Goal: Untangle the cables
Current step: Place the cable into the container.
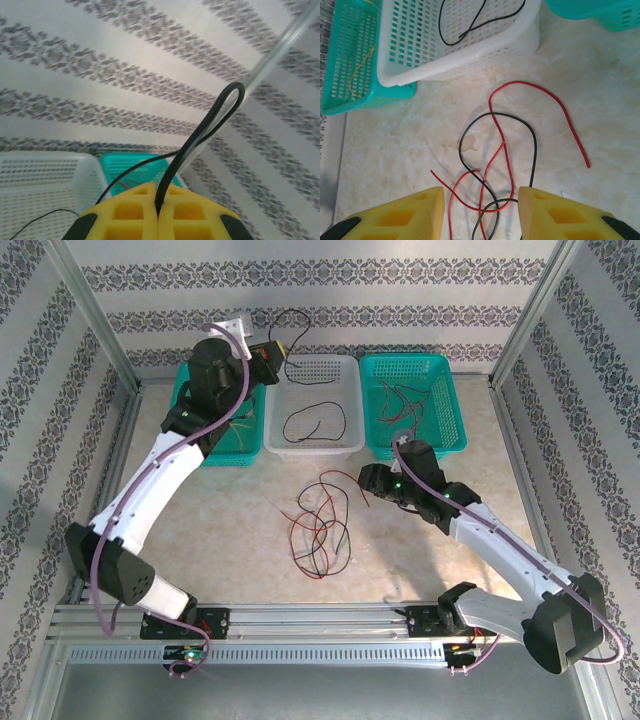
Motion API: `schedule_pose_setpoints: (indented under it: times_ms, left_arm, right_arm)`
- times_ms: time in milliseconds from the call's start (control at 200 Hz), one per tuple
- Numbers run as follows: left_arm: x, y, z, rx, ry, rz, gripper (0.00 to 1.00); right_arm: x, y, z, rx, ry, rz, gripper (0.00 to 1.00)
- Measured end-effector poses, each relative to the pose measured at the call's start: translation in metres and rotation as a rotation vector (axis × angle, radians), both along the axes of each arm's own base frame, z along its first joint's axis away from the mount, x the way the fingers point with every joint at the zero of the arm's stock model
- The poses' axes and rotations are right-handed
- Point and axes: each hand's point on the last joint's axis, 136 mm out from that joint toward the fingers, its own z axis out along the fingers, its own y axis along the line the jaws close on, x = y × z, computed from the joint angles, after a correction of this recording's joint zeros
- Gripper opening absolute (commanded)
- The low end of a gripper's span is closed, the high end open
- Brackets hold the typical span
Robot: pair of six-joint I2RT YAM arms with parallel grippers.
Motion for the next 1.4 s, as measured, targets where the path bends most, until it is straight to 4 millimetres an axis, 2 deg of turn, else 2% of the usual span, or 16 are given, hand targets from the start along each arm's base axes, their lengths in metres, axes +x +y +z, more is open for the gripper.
schedule_pose_setpoints:
  times_ms: [25, 85, 150, 190, 280, 470, 570, 640, 705, 824, 924, 1089, 1309, 1399]
  left_arm:
    - [0.007, 0.002, -0.008, 0.006, 0.016, 0.015, 0.05]
    - [0.023, 0.004, -0.027, 0.028, 0.054, 0.038, 0.35]
    - [0.038, 0.002, -0.048, 0.046, 0.1, 0.046, 0.59]
    - [0.045, -0.001, -0.061, 0.054, 0.124, 0.042, 0.66]
    - [0.05, -0.006, -0.095, 0.069, 0.197, 0.029, 0.74]
    - [0.038, -0.003, -0.155, 0.113, 0.327, 0.024, 0.75]
    - [0.021, 0.003, -0.169, 0.138, 0.365, 0.019, 0.7]
    - [0.005, 0.007, -0.163, 0.138, 0.36, 0.004, 0.69]
    - [-0.013, 0.01, -0.15, 0.125, 0.334, -0.016, 0.68]
    - [-0.048, 0.017, -0.121, 0.1, 0.266, -0.049, 0.68]
    - [-0.073, 0.026, -0.112, 0.09, 0.232, -0.048, 0.68]
    - [-0.098, 0.035, -0.12, 0.082, 0.23, -0.047, 0.68]
    - [-0.105, 0.034, -0.141, 0.074, 0.289, -0.062, 0.67]
    - [-0.105, 0.032, -0.145, 0.064, 0.305, -0.07, 0.66]
  right_arm:
    - [0.0, 0.0, 0.001, 0.001, -0.002, 0.0, 0.43]
    - [-0.001, 0.0, 0.002, 0.003, -0.006, 0.0, 0.43]
    - [-0.001, 0.0, 0.003, 0.003, -0.006, 0.001, 0.43]
    - [-0.001, -0.001, 0.002, 0.001, -0.003, 0.0, 0.43]
    - [-0.003, -0.002, 0.0, -0.005, 0.008, 0.001, 0.43]
    - [-0.01, -0.001, -0.006, -0.04, 0.031, 0.018, 0.43]
    - [-0.011, 0.007, -0.008, -0.07, 0.042, 0.045, 0.42]
    - [-0.012, 0.014, -0.015, -0.091, 0.063, 0.068, 0.41]
    - [-0.013, 0.02, -0.026, -0.115, 0.092, 0.086, 0.4]
    - [-0.016, 0.03, -0.056, -0.172, 0.168, 0.118, 0.38]
    - [-0.02, 0.037, -0.079, -0.22, 0.228, 0.142, 0.36]
    - [-0.024, 0.041, -0.112, -0.273, 0.331, 0.138, 0.34]
    - [-0.028, 0.038, -0.151, -0.328, 0.451, 0.117, 0.33]
    - [-0.027, 0.04, -0.157, -0.34, 0.468, 0.118, 0.25]
